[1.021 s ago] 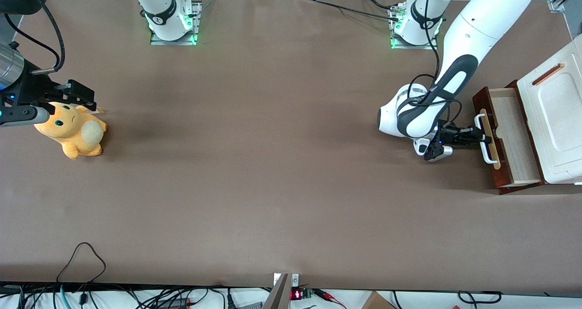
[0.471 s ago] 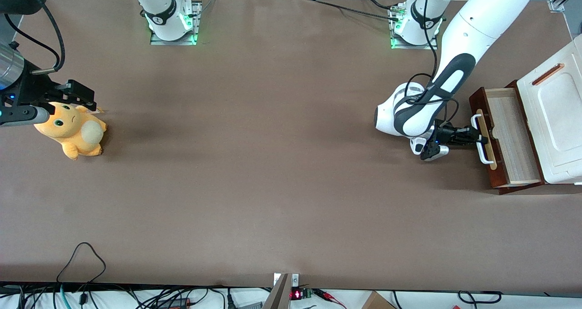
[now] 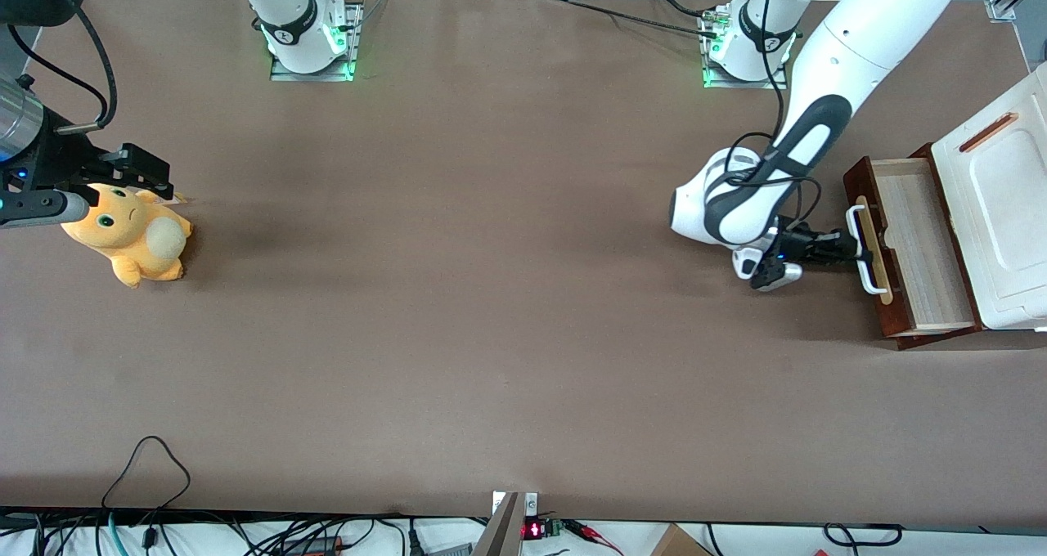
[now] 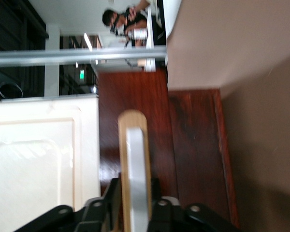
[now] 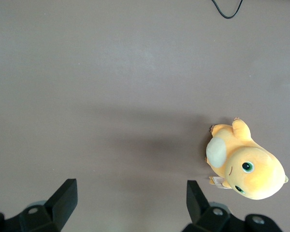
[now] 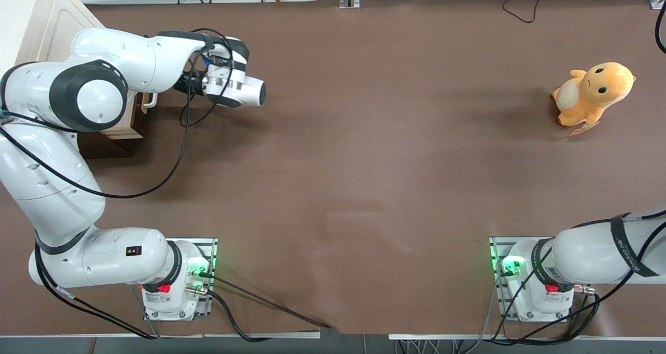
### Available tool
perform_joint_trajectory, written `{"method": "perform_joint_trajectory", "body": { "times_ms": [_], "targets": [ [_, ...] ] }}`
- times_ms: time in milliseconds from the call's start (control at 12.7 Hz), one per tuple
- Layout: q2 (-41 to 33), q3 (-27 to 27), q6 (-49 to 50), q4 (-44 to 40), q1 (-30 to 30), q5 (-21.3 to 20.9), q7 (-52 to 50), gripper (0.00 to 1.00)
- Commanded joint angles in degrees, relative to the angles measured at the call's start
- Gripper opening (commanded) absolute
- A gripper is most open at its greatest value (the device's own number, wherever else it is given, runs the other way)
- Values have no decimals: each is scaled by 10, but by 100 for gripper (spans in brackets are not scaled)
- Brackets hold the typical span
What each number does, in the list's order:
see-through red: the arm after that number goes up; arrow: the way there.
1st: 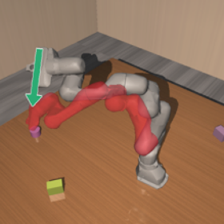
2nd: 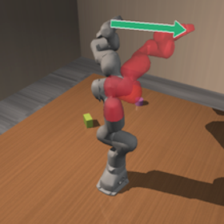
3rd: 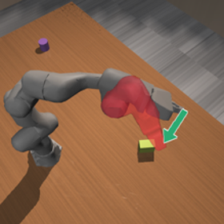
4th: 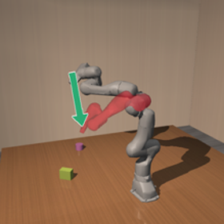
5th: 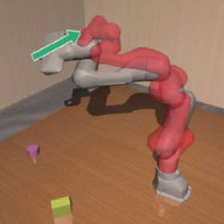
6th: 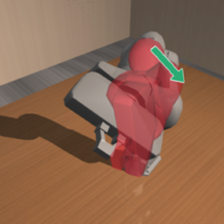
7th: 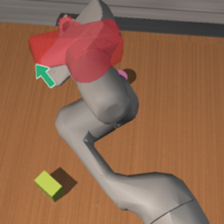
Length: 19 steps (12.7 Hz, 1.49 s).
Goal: Open lower drawer with left arm only
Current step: 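Pull the handle outward from the cabinet with the left gripper, then open the left gripper, release the handle, and raise away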
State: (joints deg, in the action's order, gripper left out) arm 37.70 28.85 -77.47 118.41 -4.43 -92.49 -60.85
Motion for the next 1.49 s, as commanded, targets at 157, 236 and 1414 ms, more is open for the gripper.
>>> {"method": "perform_joint_trajectory", "body": {
  "times_ms": [157, 236, 1414],
  "targets": [
    [7, 7, 6, -22, 14, -8, 22, 100],
    [4, 7, 6, -22, 14, -8, 24, 100],
    [-276, -174, -205, -224, 13, 763, 421, 100]
  ]
}}
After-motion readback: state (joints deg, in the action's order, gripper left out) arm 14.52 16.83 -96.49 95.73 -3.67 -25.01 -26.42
